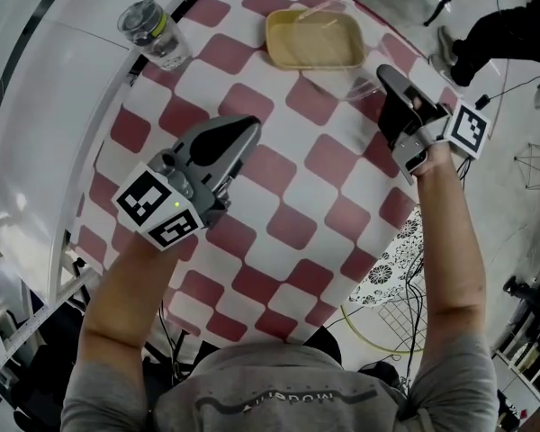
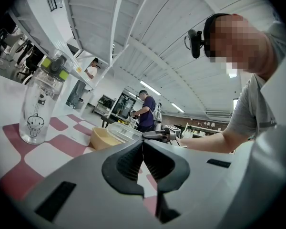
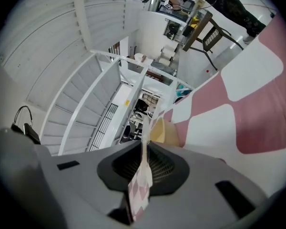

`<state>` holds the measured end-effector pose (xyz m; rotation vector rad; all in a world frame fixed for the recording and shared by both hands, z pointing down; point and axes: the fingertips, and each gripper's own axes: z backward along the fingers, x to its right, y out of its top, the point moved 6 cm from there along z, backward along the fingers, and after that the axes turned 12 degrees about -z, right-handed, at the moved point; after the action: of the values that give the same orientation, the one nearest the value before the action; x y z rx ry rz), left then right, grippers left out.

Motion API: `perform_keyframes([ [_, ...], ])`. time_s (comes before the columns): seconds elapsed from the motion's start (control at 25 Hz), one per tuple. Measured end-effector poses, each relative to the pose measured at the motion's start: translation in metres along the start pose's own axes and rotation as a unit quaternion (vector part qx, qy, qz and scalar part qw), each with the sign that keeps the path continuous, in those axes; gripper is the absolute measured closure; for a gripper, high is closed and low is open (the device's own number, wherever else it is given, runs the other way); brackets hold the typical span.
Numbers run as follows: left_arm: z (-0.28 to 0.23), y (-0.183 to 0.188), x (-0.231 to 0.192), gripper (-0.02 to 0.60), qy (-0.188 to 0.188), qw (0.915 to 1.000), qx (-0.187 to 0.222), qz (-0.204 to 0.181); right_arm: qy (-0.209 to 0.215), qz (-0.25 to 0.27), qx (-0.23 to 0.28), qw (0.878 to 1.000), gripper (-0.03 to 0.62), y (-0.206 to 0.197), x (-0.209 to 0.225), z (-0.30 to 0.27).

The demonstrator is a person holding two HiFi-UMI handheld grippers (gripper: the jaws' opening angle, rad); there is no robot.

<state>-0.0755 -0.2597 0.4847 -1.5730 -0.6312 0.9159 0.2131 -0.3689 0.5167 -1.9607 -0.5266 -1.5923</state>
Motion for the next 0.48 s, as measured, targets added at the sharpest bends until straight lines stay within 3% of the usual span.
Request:
perform_keyframes([
  [0.48,0.013,0.039,0.005,0.566,0.012,0.9994,0.013,-0.029,0.019,0.122,0.034,0.992,0.552,-0.008,-0.07,0.001],
])
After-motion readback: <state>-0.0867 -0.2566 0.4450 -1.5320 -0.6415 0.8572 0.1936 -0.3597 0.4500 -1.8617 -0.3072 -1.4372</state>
